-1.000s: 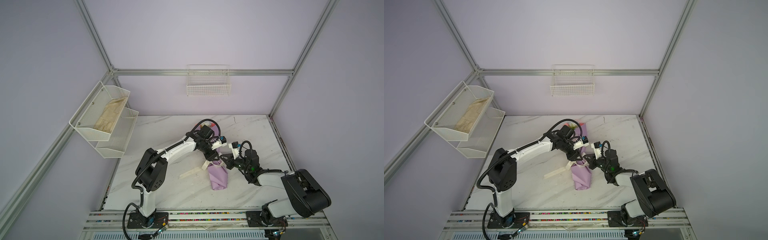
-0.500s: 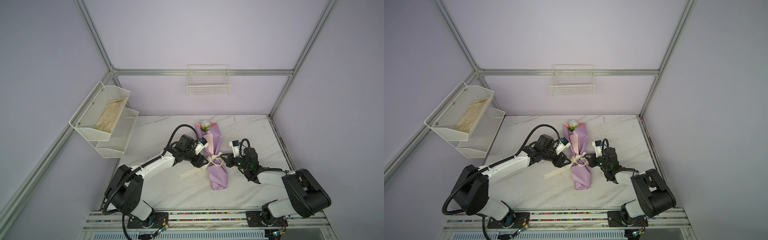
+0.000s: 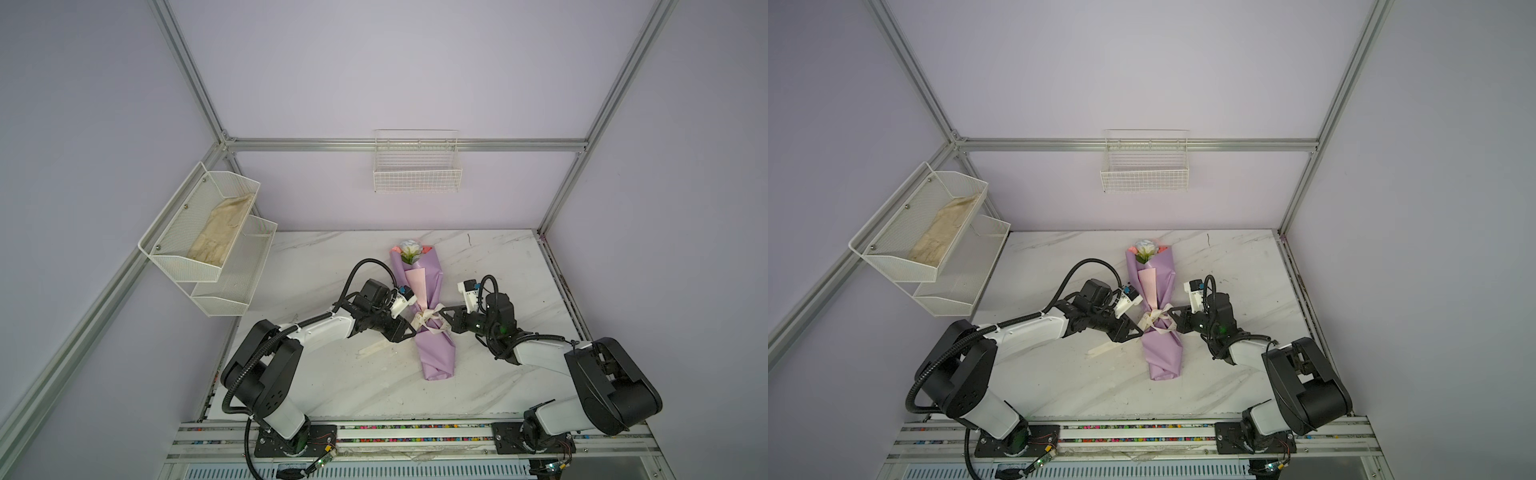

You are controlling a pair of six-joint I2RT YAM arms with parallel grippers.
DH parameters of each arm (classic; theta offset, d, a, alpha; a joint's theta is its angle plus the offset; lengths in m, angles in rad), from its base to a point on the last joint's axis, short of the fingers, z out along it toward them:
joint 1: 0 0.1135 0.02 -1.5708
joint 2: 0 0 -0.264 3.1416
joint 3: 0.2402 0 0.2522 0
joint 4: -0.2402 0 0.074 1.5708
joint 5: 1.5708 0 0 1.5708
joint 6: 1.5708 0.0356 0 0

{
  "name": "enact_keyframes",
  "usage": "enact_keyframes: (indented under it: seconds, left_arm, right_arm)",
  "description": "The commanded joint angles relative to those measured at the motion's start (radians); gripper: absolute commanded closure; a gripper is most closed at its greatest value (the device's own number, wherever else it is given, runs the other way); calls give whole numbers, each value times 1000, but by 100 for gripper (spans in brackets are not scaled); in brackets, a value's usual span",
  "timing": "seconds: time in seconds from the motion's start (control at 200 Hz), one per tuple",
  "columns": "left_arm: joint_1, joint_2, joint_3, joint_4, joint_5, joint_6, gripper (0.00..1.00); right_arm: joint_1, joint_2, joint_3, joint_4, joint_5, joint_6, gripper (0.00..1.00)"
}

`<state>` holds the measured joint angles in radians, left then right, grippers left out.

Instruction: Tie the bouquet of fake flowers

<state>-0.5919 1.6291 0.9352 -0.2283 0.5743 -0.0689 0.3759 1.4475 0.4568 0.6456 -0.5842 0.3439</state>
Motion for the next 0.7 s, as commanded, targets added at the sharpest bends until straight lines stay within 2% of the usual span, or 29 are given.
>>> enact_keyframes:
  seconds: [0.0, 0.09, 0.19, 0.295, 0.39, 0.435, 0.53, 0.595, 0.695]
  left_arm:
    - [-2, 5, 26, 1, 44, 17, 71]
    - [0, -5, 16, -16, 47, 31, 85]
    - [0, -21, 7, -36, 38, 39, 94]
    - [6, -34, -1, -39, 38, 35, 95]
    - [15, -35, 3, -42, 47, 24, 94]
    - [17, -39, 4, -39, 51, 18, 90]
    - [27, -45, 6, -28, 100, 18, 88]
    - [30, -41, 16, -38, 127, 29, 91]
    - [35, -27, 40, -82, 134, 48, 89]
  right_arm:
    - [1, -13, 29, -16, -5, 18, 100]
    - [0, -16, 36, -23, 7, 39, 100]
    - [1, -25, 42, -36, 29, 60, 100]
    - [-6, -42, 52, -92, 104, 85, 100]
    - [-28, -54, 45, -100, 122, 95, 100]
    - [-37, -56, 45, -105, 121, 95, 100]
    - [-43, -55, 49, -112, 98, 82, 100]
    - [-44, -47, 58, -118, 67, 64, 100]
    - [-44, -32, 76, -141, 49, 62, 100]
